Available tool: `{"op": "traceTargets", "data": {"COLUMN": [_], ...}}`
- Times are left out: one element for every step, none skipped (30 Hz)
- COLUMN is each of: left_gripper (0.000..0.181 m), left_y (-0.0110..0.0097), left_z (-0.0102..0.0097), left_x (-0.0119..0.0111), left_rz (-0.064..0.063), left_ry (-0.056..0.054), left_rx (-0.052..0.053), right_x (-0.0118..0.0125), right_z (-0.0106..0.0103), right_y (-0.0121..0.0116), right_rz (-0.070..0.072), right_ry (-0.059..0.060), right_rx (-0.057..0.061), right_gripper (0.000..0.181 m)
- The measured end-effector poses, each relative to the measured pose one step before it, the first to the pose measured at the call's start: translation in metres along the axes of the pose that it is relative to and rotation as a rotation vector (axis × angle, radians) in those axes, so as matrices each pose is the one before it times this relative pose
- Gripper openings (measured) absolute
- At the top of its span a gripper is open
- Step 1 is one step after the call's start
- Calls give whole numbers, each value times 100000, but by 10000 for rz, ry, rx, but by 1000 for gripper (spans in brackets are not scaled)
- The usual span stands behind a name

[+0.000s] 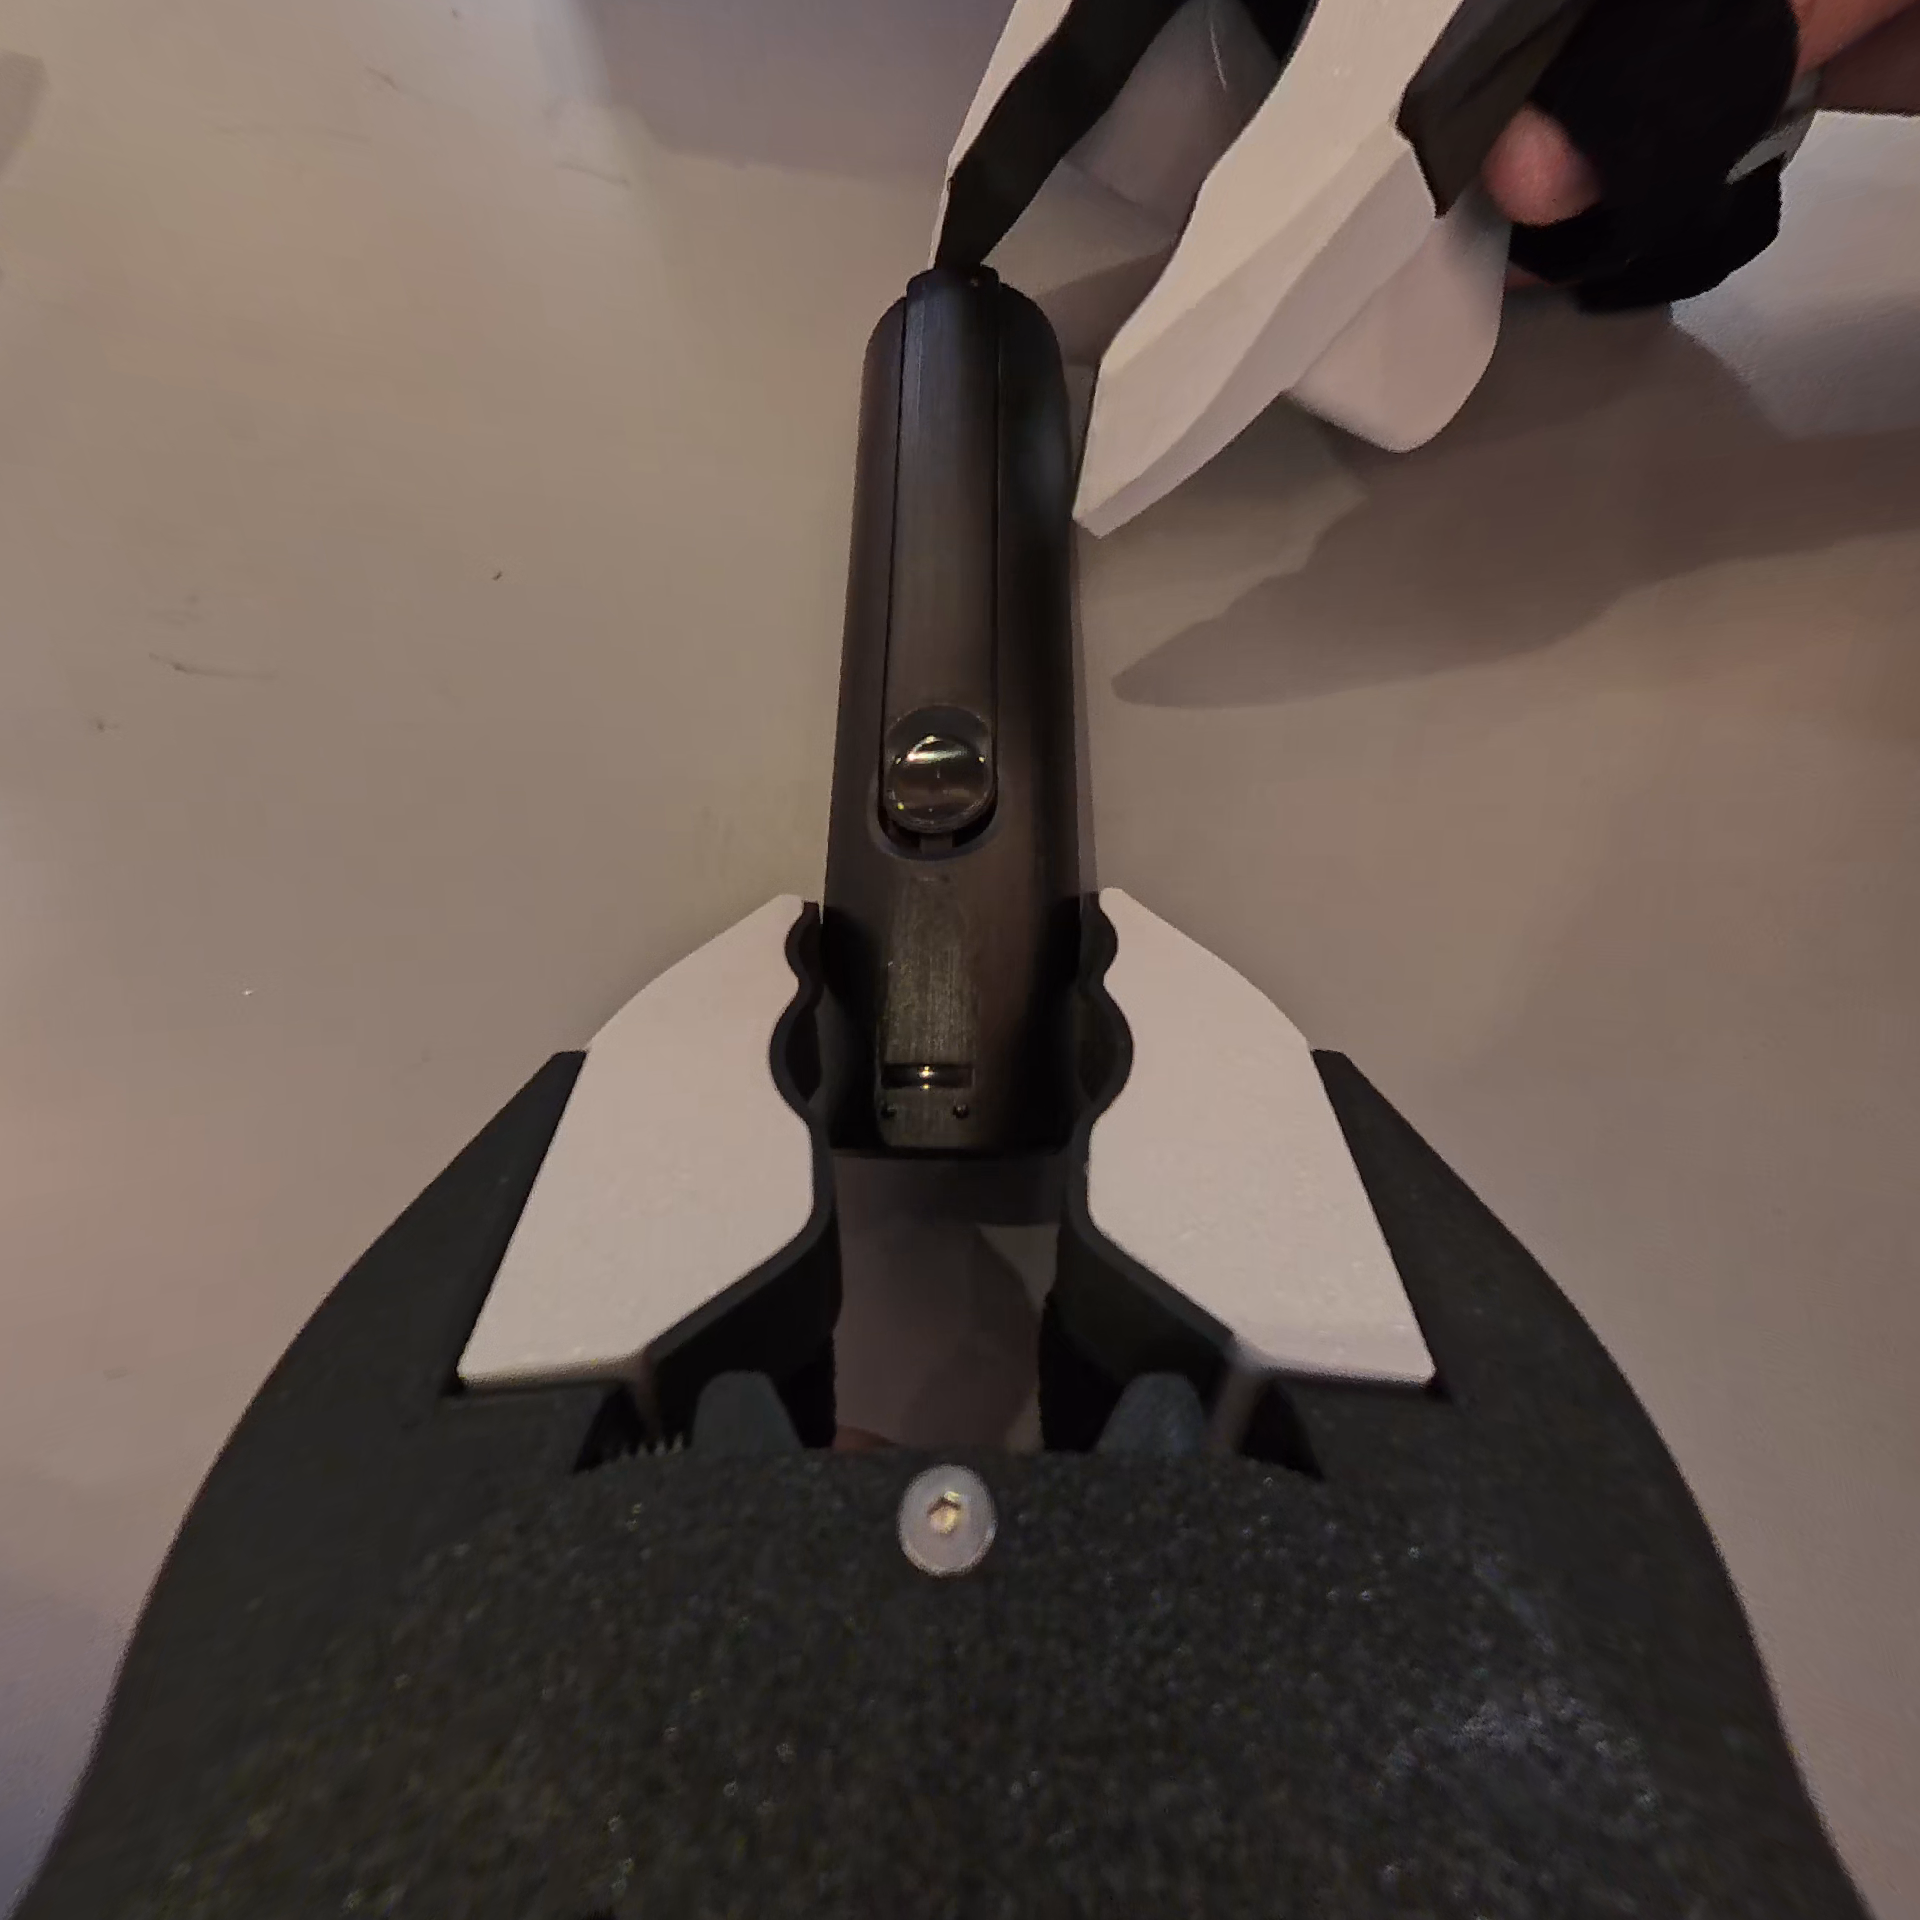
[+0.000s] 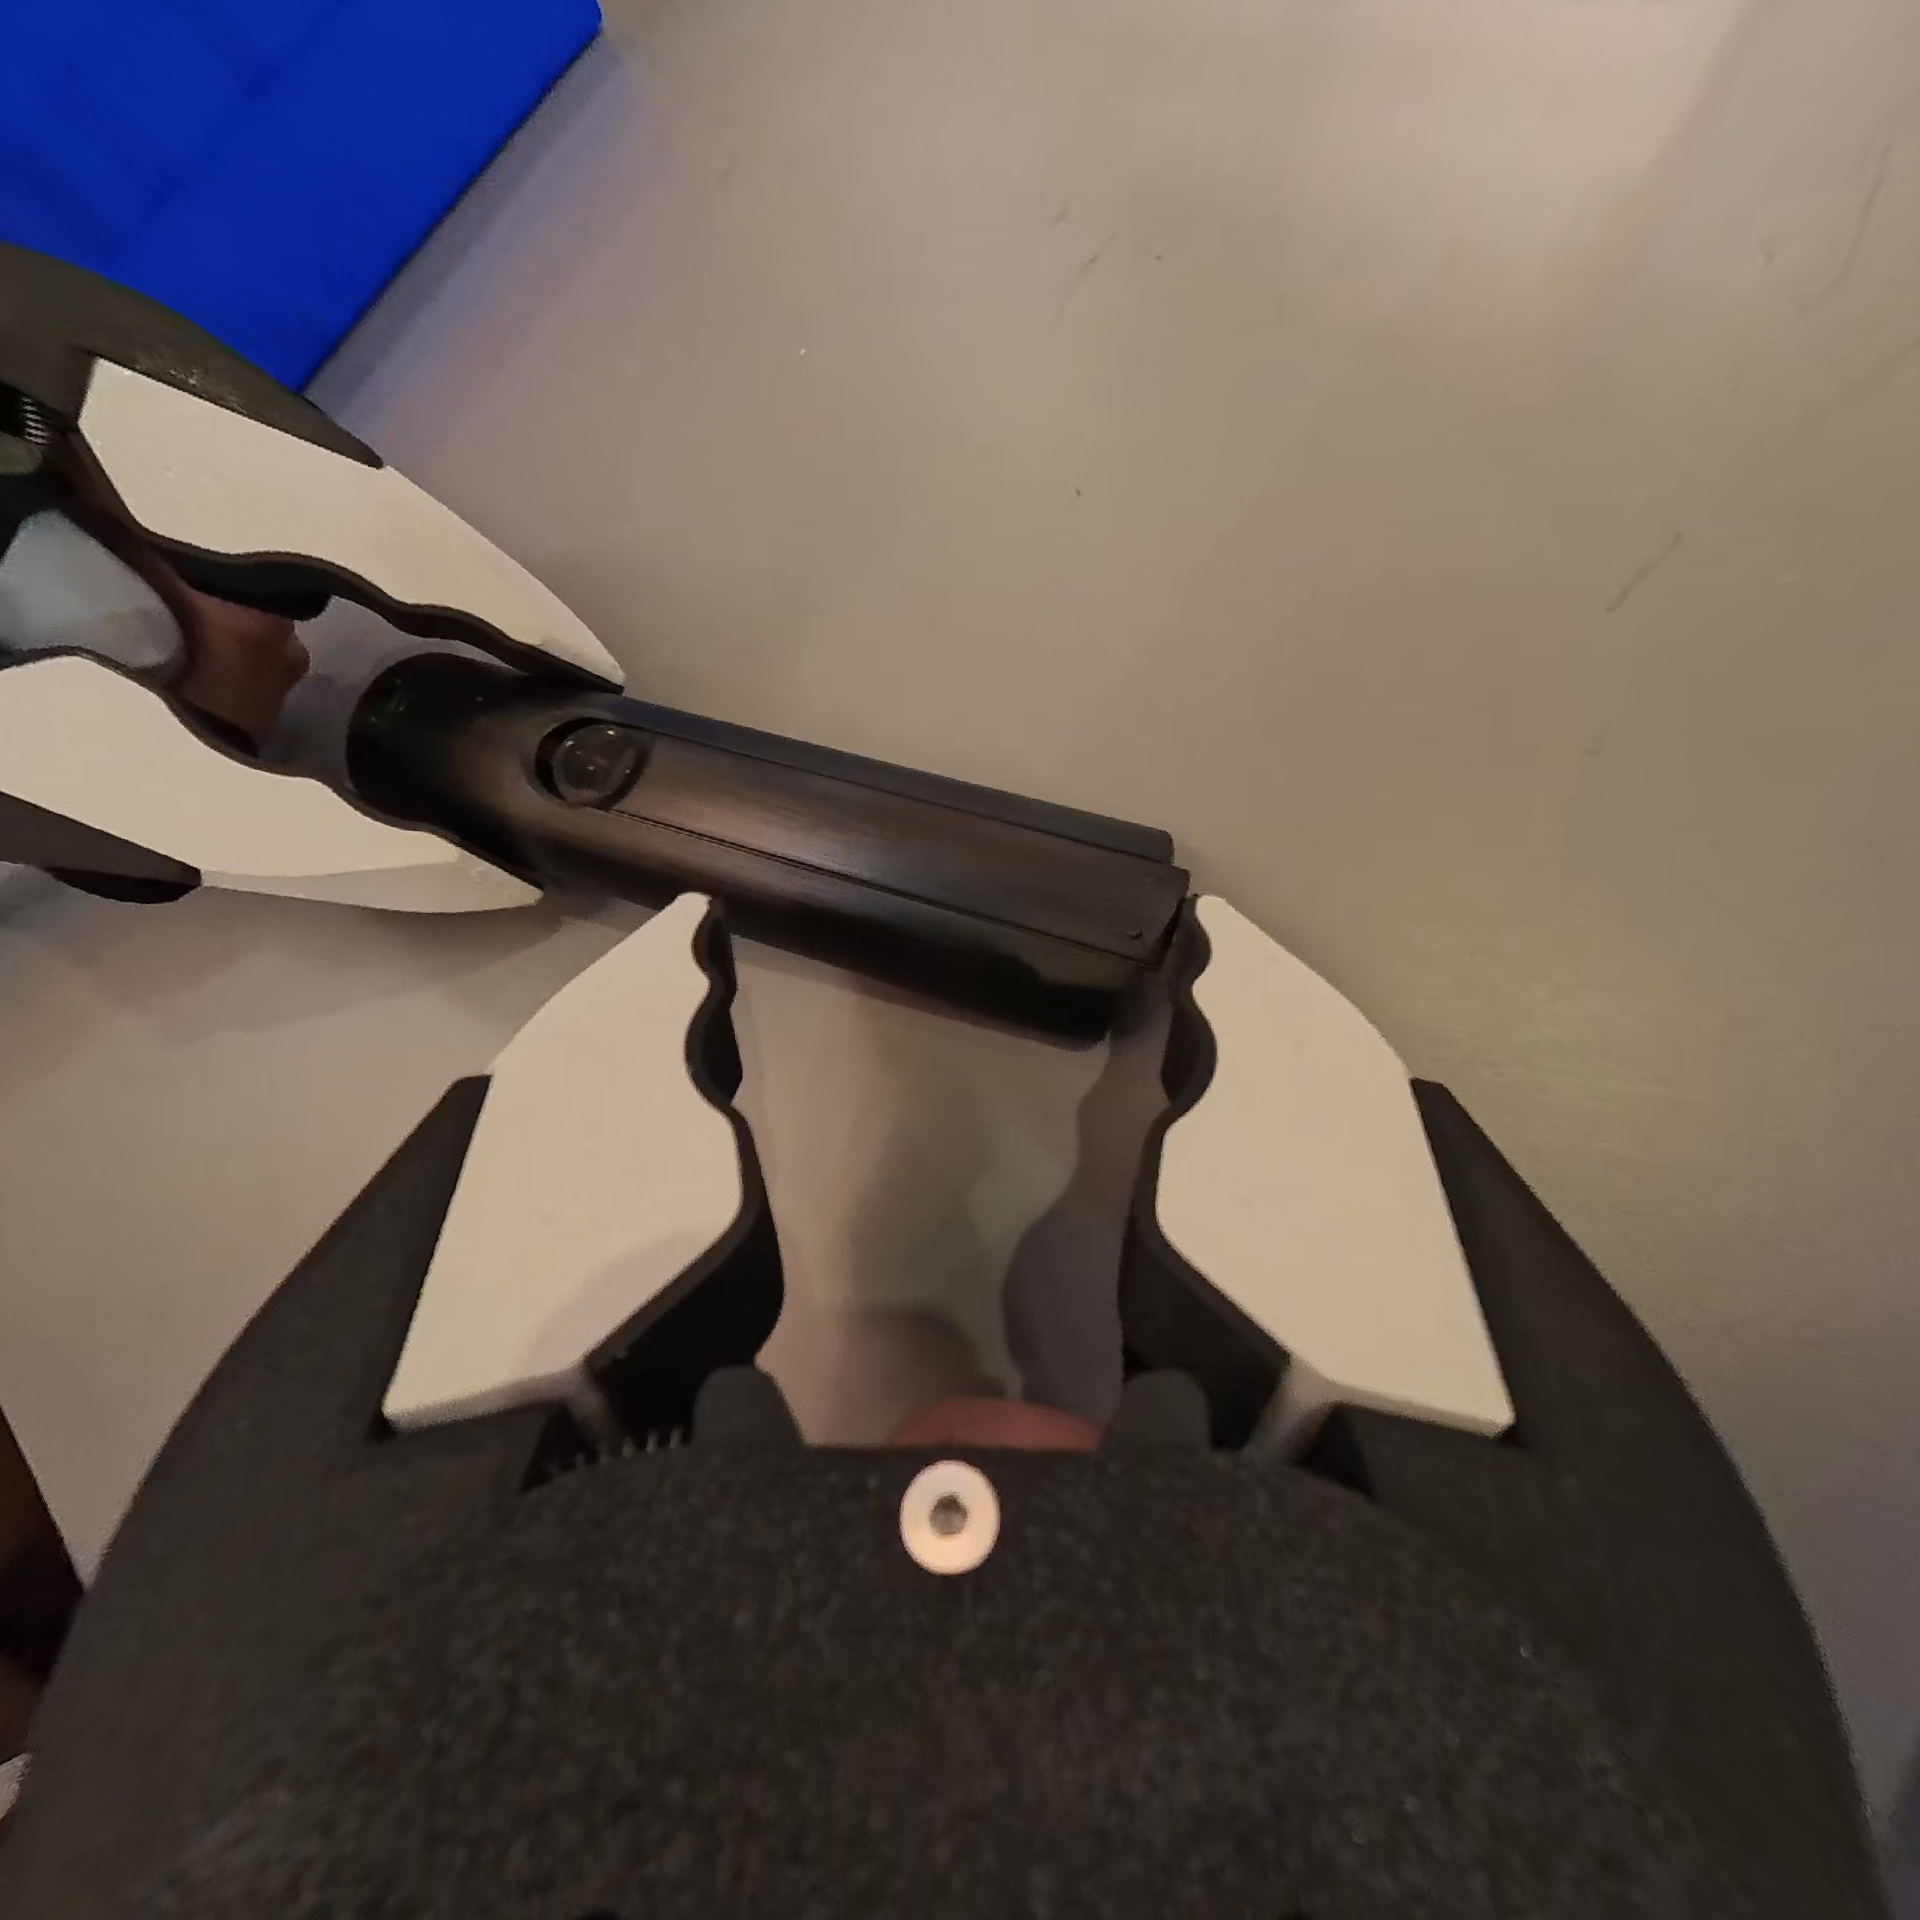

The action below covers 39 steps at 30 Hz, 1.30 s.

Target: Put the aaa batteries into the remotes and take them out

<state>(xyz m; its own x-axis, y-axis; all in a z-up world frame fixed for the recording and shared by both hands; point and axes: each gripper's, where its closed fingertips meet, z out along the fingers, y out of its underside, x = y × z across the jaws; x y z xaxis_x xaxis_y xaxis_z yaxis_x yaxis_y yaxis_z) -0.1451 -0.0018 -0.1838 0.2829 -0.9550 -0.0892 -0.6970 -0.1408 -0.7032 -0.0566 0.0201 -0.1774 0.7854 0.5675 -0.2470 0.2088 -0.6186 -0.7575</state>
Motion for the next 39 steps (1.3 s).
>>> {"op": "traceTargets", "data": {"left_gripper": [47,47,47,47,46,46,46,46,46,46,46,46,46,46,46,46,47,47,47,47,47,47,47,47,47,47,47,47,47,47,47,47,47,47,47,47,47,47,47], "left_y": [-10,56,64,17,-19,14,44,36,-27,-84,13,58,12,-18,-24,7,37,71,-20,-100,-139,-154,-64,-44,-97,-112,-142,-119,-87,-99,-100,-76,-19,-19,-53,-66,-12,108,-31], "left_z": [44,37,25,13,-8,26,33,47,48,24,4,15,-2,-32,-53,-71,-73,-71,-73,-100,-100,-82,-19,-7,6,-26,-36,-56,-65,-112,-121,-123,-104,-96,-84,-60,-28,-14,-92], "left_x": [-11,-23,-6,-21,0,9,-20,8,38,44,38,-9,-15,-22,-30,-36,-2,36,17,63,120,138,119,54,49,78,73,54,45,81,117,139,134,104,99,107,-16,-53,-105], "left_rz": [9,24,18,-9,-46,-52,11,34,15,6,3,16,6,-13,-2,16,11,-4,-4,-1,28,64,44,63,74,36,21,11,16,48,72,67,73,89,113,108,74,48,-20], "left_ry": [-18,-19,-2,4,35,55,4,-6,1,-14,4,-3,5,21,14,10,48,77,44,62,69,62,54,7,-12,20,21,13,10,10,23,36,54,24,20,36,-40,-36,-39], "left_rx": [-14,-43,-33,6,41,-1,-32,-31,3,39,-12,-28,11,26,21,20,1,-10,47,78,81,69,-14,-46,-8,5,27,24,11,24,32,19,-12,-5,26,34,-5,-72,55], "right_x": [-36,3,0,-10,-45,-93,-109,122,213,-92,-174,-125,8,33,3,3,46,125,20,-238,-656,-921,-1155,-575,-309,-658,-98,370,59,-69,99,-264,-49,165,-157,-79,-209,-374,150], "right_z": [24,-8,-19,-23,-35,-57,-48,-75,-67,30,78,48,30,19,1,-8,-56,-150,-298,-423,-433,-232,64,335,503,591,599,562,551,511,445,407,401,395,441,378,301,160,0], "right_y": [29,83,37,-27,-4,-60,-97,-22,-24,13,28,64,66,18,-6,-2,41,72,-106,-445,-635,-380,173,157,-20,-125,-237,-288,-314,-293,-198,-37,61,86,163,190,97,-17,-12], "right_rz": [-55,-110,-37,37,55,138,175,88,60,-33,-149,-170,-153,-78,-1,-50,-137,-252,-365,-540,-817,-936,-994,-896,-800,-754,-633,-441,-238,-131,-99,-152,-174,-151,-106,-75,-51,26,-168], "right_ry": [29,24,-7,-76,-125,-199,-214,-59,58,-24,16,35,73,51,-23,-57,-58,-46,-99,-209,-397,-482,-639,-215,-33,-310,-81,104,-192,-329,-216,-420,-273,-148,-390,-358,-442,-489,15], "right_rx": [-33,-98,-79,-24,12,95,141,58,39,16,-27,-74,-80,-21,11,-7,-43,-85,-8,169,226,-73,-572,-614,-465,-384,-264,-155,-40,-7,-78,-180,-271,-278,-296,-338,-266,-186,-163], "right_gripper": [80,80,79,78,78,75,76,73,70,72,76,79,79,78,79,78,76,71,68,66,65,64,68,74,79,79,79,75,72,72,73,72,73,74,73,69,61,54,54]}}
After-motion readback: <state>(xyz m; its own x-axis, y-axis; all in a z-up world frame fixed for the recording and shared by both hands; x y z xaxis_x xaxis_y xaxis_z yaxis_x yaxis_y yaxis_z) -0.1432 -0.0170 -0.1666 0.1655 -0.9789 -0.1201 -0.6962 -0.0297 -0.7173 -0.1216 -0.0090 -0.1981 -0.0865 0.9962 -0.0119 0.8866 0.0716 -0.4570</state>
